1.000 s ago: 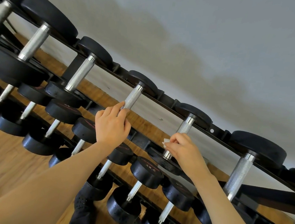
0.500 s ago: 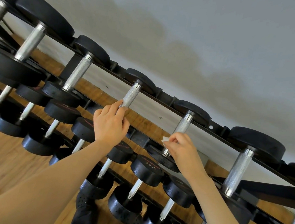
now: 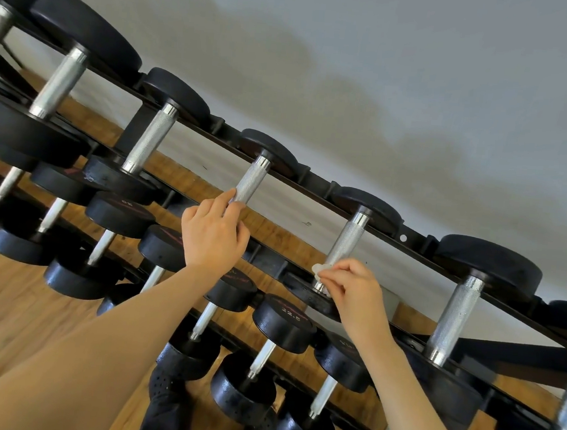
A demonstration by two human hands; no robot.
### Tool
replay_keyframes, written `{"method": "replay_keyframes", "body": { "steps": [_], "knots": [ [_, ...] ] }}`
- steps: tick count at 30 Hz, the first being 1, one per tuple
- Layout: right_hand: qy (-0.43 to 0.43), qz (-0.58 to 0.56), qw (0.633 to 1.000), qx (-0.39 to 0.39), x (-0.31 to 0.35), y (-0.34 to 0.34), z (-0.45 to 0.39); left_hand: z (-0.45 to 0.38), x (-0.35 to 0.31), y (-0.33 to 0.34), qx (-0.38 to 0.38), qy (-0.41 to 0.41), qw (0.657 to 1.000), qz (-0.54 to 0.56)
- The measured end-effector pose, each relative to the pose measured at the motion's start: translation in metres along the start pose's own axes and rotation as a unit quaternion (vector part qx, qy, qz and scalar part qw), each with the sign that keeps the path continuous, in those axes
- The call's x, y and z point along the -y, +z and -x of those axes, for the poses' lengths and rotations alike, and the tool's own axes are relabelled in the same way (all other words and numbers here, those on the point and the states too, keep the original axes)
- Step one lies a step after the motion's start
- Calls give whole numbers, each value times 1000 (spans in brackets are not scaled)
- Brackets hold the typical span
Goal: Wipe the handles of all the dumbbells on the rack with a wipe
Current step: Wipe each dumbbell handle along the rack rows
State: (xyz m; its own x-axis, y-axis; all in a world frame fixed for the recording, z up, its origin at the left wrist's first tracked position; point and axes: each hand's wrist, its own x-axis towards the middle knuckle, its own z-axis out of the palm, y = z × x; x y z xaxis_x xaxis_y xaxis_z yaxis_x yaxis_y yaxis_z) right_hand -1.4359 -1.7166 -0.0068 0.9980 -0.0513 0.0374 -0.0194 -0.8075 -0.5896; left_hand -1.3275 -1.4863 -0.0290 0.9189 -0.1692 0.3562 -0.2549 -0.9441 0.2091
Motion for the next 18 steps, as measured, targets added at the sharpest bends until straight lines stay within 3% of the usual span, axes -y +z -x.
{"method": "replay_keyframes", "body": {
  "steps": [6,12,16,18],
  "knots": [
    [51,-69,993,-87,-3,-11,-13,0,0,1,1,-1,1000,-11],
    [30,-82,996,-6,-4,-7,-5,0,0,0,10,-3,1000,-14],
    [38,-73,991,-104,-9,-12,-15,0,-1,-1,11,-1,1000,-13],
    [43,-70,990,-113,-8,-9,-16,0,-1,-1,11,-2,1000,-10]
  ]
}}
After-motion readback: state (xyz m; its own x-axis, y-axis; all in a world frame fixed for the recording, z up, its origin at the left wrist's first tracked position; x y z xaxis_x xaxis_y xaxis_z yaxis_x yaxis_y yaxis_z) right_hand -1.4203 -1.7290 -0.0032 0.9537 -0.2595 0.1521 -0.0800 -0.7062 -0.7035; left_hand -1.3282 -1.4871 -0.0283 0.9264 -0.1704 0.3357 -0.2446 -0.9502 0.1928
